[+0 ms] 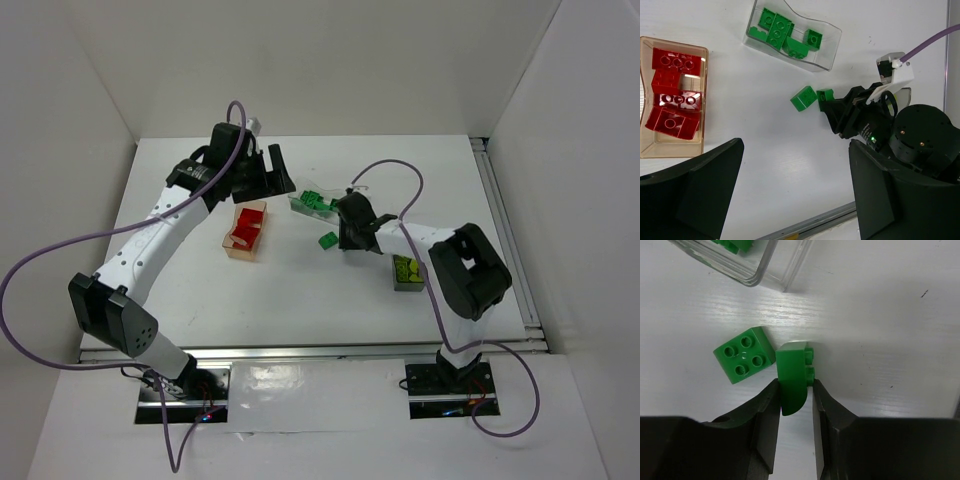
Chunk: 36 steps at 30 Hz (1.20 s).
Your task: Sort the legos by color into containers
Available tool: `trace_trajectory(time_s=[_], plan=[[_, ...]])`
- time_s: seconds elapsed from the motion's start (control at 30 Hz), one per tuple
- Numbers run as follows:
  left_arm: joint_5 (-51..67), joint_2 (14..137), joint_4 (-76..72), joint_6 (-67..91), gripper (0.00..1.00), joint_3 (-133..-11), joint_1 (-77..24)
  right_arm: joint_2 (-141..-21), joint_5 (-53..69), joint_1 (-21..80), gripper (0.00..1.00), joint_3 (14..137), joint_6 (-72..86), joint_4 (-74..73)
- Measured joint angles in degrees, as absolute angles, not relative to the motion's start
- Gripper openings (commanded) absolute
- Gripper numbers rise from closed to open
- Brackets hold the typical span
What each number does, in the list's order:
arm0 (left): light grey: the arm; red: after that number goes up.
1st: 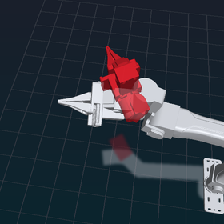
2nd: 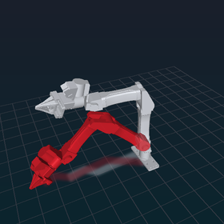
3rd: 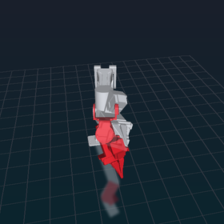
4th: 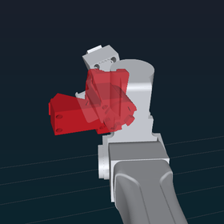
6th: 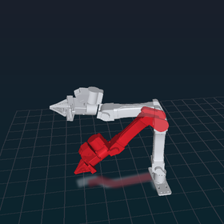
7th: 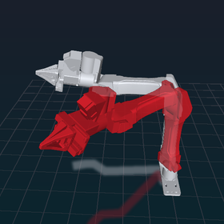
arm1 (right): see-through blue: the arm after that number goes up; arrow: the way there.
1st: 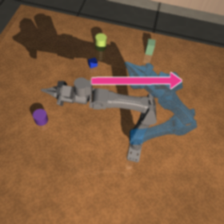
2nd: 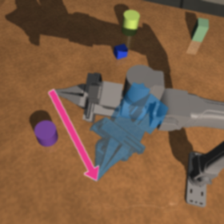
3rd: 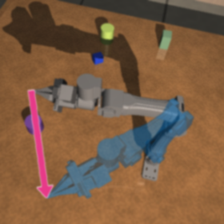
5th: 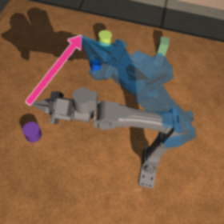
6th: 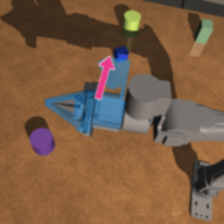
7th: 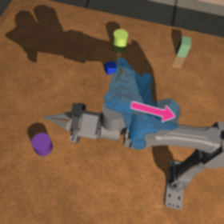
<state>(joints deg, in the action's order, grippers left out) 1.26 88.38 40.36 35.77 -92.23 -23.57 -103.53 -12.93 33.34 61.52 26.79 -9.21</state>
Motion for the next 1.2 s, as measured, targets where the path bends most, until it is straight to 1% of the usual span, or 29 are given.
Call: trace_trajectory(time_s=[0.07, 0.1, 0.23, 0.33, 0.57, 0.63, 0.67, 0.73, 0.8, 0.87, 0.9, 0.93, 0.97, 1.0, 1.07, 1.2], plan=[[1.4, 88.4, 40.4, 35.7, 0.94, -92.2, -23.6, -102.8, -13.3, 33.3, 0.22, 61.5, 26.8, -9.3], [1.7, 88.4, 40.3, 35.7, 0.94, -92.2, -23.6, -102.2, -13.4, 33.3, 0.21, 61.5, 26.7, -9.4], [2.5, 88.2, 40.2, 35.7, 0.94, -92.2, -23.6, -98.3, -14.2, 33.3, 0.21, 61.9, 26.2, -9.5], [2.5, 87.7, 40.3, 35.7, 0.93, -92.2, -23.6, -97.1, -14.6, 33.3, 0.21, 65.0, 25.4, -9.5], [3.3, 84.9, 40.2, 35.8, 0.93, -92.2, -23.1, -102.8, -14.5, 33.3, 0.21, 77.5, 23.4, -8.6], [3.3, 83.9, 40.1, 35.8, 0.93, -91.9, -22.7, -106.0, -14.2, 33.3, 0.25, 80.2, 23.1, -8.5], [3.3, 83.5, 40.1, 35.8, 0.93, -91.8, -22.5, -107.6, -14.0, 33.3, 0.33, 81.3, 23.0, -8.4], [3.3, 82.8, 40.0, 35.8, 0.93, -91.5, -22.1, -111.0, -13.8, 33.3, 0.62, 83.4, 22.8, -8.4], [3.3, 82.4, 40.0, 35.8, 0.93, -91.3, -21.6, -113.5, -13.6, 33.3, 0.7, 84.5, 23.0, -8.5], [3.3, 82.1, 39.9, 35.8, 0.93, -90.9, -21.3, -114.3, -13.4, 33.3, 0.7, 84.5, 22.8, -8.9], [3.3, 82.1, 39.9, 35.8, 0.93, -90.6, -21.0, -114.1, -13.5, 33.3, 0.69, 83.9, 22.8, -8.5], [3.3, 82.1, 39.9, 35.8, 0.93, -90.4, -20.9, -113.3, -13.7, 33.3, 0.66, 82.9, 22.8, -7.9], [3.4, 82.1, 39.9, 35.8, 0.93, -90.2, -20.8, -112.1, -14.0, 33.3, 0.61, 81.1, 22.8, -7.5], [3.5, 82.1, 39.9, 35.8, 0.93, -89.9, -20.8, -110.4, -14.3, 33.3, 0.59, 79.2, 22.7, -7.2], [3.6, 82.1, 40.0, 35.8, 0.93, -89.6, -20.7, -104.8, -14.7, 33.5, 0.59, 73.3, 22.9, -6.7], [4.1, 82.0, 39.8, 35.8, 0.93, -89.3, -20.7, -97.8, -14.9, 34.1, 0.69, 67.4, 23.2, -6.9]])
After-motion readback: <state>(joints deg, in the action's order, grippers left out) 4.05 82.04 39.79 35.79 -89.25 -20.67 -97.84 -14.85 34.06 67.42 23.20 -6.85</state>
